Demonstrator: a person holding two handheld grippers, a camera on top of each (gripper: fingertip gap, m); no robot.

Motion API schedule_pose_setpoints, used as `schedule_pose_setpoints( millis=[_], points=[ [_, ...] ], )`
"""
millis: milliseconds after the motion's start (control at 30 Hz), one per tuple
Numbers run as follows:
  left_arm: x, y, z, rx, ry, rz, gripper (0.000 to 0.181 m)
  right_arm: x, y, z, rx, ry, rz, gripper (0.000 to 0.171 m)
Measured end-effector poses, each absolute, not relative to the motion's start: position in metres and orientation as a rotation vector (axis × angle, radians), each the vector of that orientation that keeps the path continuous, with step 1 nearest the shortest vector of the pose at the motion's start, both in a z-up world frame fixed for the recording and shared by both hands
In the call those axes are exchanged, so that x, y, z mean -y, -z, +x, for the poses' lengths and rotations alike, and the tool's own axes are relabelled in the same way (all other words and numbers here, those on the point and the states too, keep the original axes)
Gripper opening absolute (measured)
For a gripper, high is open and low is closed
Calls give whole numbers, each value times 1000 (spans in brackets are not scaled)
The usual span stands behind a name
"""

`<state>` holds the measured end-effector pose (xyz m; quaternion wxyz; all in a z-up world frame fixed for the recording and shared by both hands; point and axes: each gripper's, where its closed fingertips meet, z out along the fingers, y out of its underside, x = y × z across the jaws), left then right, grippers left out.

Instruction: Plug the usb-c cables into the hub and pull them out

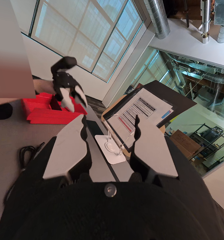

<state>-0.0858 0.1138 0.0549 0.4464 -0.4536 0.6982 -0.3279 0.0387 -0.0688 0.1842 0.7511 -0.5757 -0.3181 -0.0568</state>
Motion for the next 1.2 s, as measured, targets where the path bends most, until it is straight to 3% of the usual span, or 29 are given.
schedule_pose_setpoints(
  millis=[67, 167, 333, 500, 700, 867, 967, 1200],
  points=[
    [-189, -76, -125, -1490, 514, -1090, 54, 66, -183, 42, 694, 127, -1259, 72],
    [-273, -49, -180, -1501, 141, -1182, 23, 61, -181, 48, 686, 139, -1271, 72],
    [-339, 55, -250, -1807, -110, -1622, 31, 53, -176, 56, 668, 157, -1297, 72],
    [-366, 116, -287, -2052, -355, -1749, 27, 45, -168, 62, 662, 189, -1344, 72],
    [-384, 147, -315, -2294, -616, -1785, 28, 36, -159, 68, 661, 208, -1389, 72],
    [-395, 149, -313, -2339, -720, -1792, 22, 28, -150, 71, 674, 232, -1433, 72],
    [-390, 153, -315, -2392, -723, -1803, 6, 26, -146, 72, 687, 257, -1450, 72],
    [-387, 132, -315, -2334, -837, -1795, 4, 28, -147, 70, 705, 268, -1440, 72]
  ],
)
